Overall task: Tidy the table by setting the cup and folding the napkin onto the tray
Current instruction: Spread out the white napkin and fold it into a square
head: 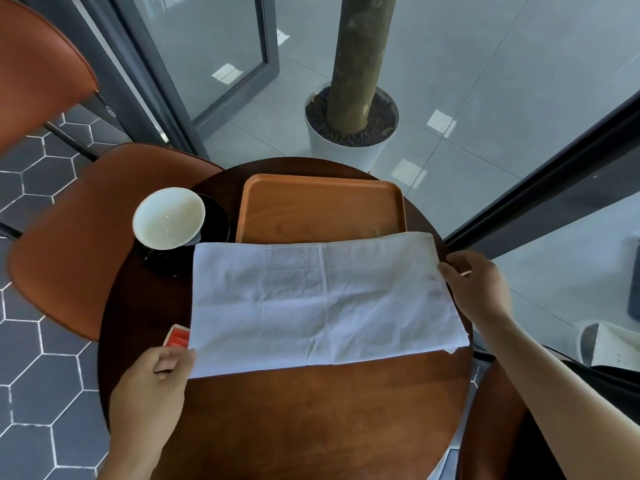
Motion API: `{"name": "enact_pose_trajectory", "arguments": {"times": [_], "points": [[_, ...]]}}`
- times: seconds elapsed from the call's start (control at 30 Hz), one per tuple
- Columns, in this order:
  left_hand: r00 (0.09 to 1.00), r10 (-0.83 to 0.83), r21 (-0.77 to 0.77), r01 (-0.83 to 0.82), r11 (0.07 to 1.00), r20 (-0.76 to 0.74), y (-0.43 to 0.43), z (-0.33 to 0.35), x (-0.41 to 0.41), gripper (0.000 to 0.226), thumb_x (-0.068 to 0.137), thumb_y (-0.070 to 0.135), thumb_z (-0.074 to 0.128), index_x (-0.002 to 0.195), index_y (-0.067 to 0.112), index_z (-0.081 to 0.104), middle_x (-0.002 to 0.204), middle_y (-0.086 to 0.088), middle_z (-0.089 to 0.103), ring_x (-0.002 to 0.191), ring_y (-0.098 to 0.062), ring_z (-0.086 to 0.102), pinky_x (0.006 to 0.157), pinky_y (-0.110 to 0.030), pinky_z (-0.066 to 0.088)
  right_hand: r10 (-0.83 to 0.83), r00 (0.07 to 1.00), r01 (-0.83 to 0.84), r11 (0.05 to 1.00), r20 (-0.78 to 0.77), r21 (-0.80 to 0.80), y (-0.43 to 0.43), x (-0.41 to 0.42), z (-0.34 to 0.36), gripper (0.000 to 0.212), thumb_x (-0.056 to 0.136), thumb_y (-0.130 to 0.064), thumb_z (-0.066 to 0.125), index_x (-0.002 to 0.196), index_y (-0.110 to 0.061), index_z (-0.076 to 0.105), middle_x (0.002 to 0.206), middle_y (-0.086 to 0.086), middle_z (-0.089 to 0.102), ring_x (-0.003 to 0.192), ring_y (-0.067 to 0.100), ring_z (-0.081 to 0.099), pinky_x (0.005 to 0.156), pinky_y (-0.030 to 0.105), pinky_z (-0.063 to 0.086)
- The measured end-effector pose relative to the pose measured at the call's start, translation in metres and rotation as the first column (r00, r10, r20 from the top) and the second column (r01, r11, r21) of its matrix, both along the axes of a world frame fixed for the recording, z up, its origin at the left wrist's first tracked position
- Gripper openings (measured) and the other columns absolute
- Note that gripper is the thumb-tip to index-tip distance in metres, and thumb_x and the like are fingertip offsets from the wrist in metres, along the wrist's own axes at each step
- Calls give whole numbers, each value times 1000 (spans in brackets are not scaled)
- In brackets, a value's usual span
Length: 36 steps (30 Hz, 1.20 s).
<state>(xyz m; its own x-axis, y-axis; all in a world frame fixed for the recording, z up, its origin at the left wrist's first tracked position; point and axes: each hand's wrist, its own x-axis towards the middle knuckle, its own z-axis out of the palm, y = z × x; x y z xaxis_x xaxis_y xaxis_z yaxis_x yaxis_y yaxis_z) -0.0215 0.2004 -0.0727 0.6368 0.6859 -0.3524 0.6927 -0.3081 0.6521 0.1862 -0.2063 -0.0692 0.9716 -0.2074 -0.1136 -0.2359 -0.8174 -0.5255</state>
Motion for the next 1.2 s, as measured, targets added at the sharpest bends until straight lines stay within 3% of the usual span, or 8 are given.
{"name": "enact_pose_trajectory", "arguments": {"times": [0.13,0.27,0.5,0.67,0.77,1.0,1.1,1.2], "points": [[997,-22,10,22,1000,-77,2,0,0,19,86,44,69,98,31,64,86,17,68,81,-14,67,68,-39,51,57,998,-58,998,-42,-27,-9,-45,12,8,90,-28,70,94,-21,72,83,-4,70,73,19,63,64,32,50],[993,-18,-22,15,1000,-119,4,-1,2,27,85,41,73,103,22,72,82,12,67,77,-13,64,70,-38,50,38,998,-41,997,-50,-62,-12,-74,12,12,90,-27,70,99,-18,72,94,-1,68,76,18,62,61,28,45],[985,-8,-92,-8,996,-172,2,4,1,19,82,39,77,85,23,68,72,-4,71,58,-22,68,48,-35,56,-21,1000,22,988,10,-150,-7,-89,3,23,89,-31,71,108,-18,70,105,5,63,92,30,61,73,35,47],[982,-63,-29,58,998,-176,-2,5,-2,16,85,33,75,78,21,67,72,2,72,49,-15,69,54,-43,61,-48,991,27,986,-123,-165,-10,-87,2,32,90,-39,66,114,-18,67,103,4,63,90,27,61,74,36,50],[992,9,-147,-28,989,-125,1,0,-5,13,86,25,76,81,15,70,74,-3,73,54,-21,71,56,-45,61,-41,976,18,994,-213,-109,-13,-85,5,27,90,-33,65,113,-18,68,94,-2,65,86,22,61,72,33,49],[965,262,-388,-234,891,21,-4,2,-11,15,84,10,76,97,9,68,85,-16,73,69,-28,72,55,-34,55,-102,984,107,994,-146,29,-17,-84,22,13,83,-24,75,89,-31,65,76,-15,64,74,19,64,67,33,49],[950,310,-463,-257,848,41,-5,6,-13,22,87,7,73,108,12,67,88,-18,71,71,-27,70,57,-31,56,-150,982,164,978,-118,125,-18,-83,29,19,81,-19,77,82,-32,63,73,-8,65,66,20,68,68,42,58],[948,313,-467,-254,847,52,-5,9,-16,12,88,7,71,98,13,71,86,-17,71,74,-27,71,50,-23,57,-159,978,186,959,-138,213,-17,-84,32,25,80,-10,78,84,-30,64,68,0,62,58,23,69,68,48,60]]}}
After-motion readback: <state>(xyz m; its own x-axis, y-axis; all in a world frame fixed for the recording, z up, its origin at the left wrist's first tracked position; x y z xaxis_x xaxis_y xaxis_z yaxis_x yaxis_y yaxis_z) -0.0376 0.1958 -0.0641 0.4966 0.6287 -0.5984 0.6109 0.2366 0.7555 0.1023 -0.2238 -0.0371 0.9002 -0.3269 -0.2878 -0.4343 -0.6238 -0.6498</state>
